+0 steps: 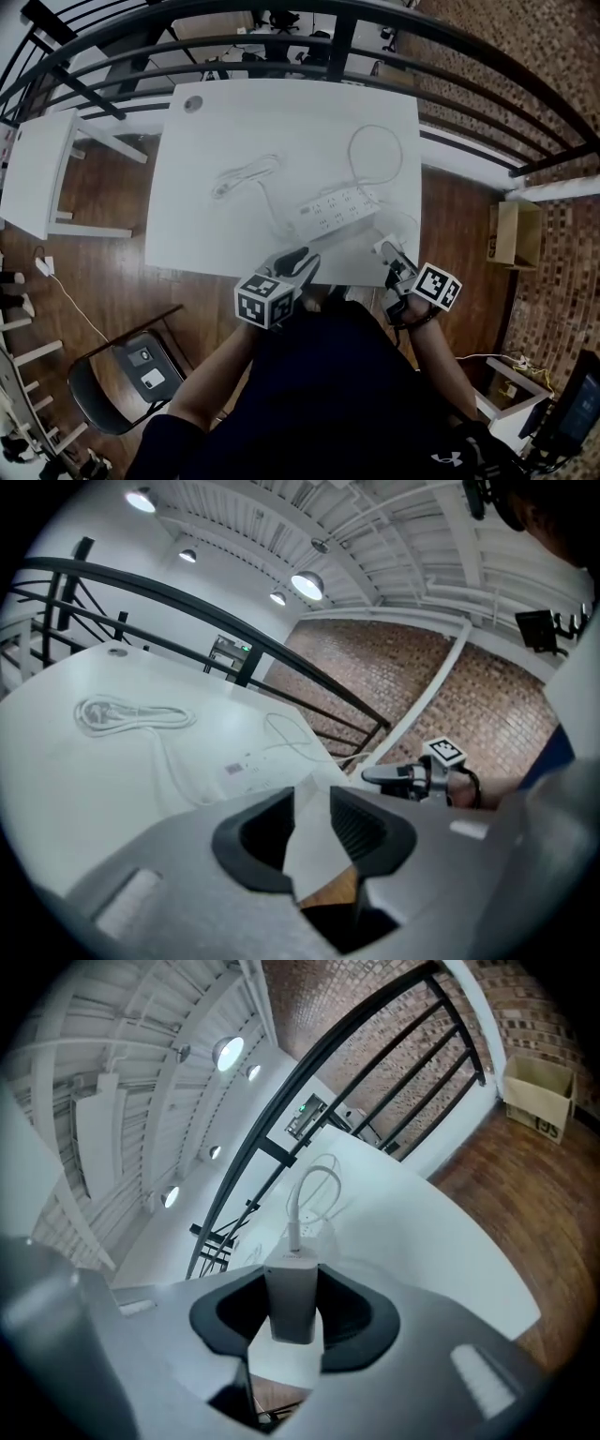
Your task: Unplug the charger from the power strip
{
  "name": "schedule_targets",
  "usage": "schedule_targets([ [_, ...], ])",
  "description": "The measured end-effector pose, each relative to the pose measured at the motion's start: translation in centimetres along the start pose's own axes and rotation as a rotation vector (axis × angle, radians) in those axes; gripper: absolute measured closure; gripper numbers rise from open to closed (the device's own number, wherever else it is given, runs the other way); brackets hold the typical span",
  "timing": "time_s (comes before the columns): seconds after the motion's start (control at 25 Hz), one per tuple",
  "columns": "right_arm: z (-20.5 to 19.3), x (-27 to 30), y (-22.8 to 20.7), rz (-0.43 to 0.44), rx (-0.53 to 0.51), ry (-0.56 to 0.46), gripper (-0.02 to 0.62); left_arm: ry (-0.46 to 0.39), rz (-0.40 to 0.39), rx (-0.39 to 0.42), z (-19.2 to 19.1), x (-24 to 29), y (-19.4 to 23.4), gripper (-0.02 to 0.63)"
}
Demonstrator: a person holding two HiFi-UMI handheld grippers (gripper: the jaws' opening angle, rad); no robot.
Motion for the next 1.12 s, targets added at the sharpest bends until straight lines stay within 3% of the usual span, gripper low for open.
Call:
schedule_targets([
  [0.4,-2.2,0.9,-1.5,-0.023,-0.001,0.079,0.453,0.005,0.007,-0.013,-0.1,0.1,0.0,0.486],
  [0.88,-3.9,1.6,-2.8,-0.118,-0.065,0.162,0.453,0.001,0.012,-0.015,0.1,-0.7,0.9,0.489],
  [1.12,-4.0,1.9,-2.8,-0.140,-0.113,0.150,0.451,0.009,0.032,0.030,0.3,-0.9,1.2,0.491],
])
Point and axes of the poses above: the fingertips, and each gripper's own axes: x forward along the fingers, y to its left, z out of its top, the point moved 9 cm from there along -x, backward along the fingers, and after that the axes turned 13 degrees about -x, right-handed, at the moved point
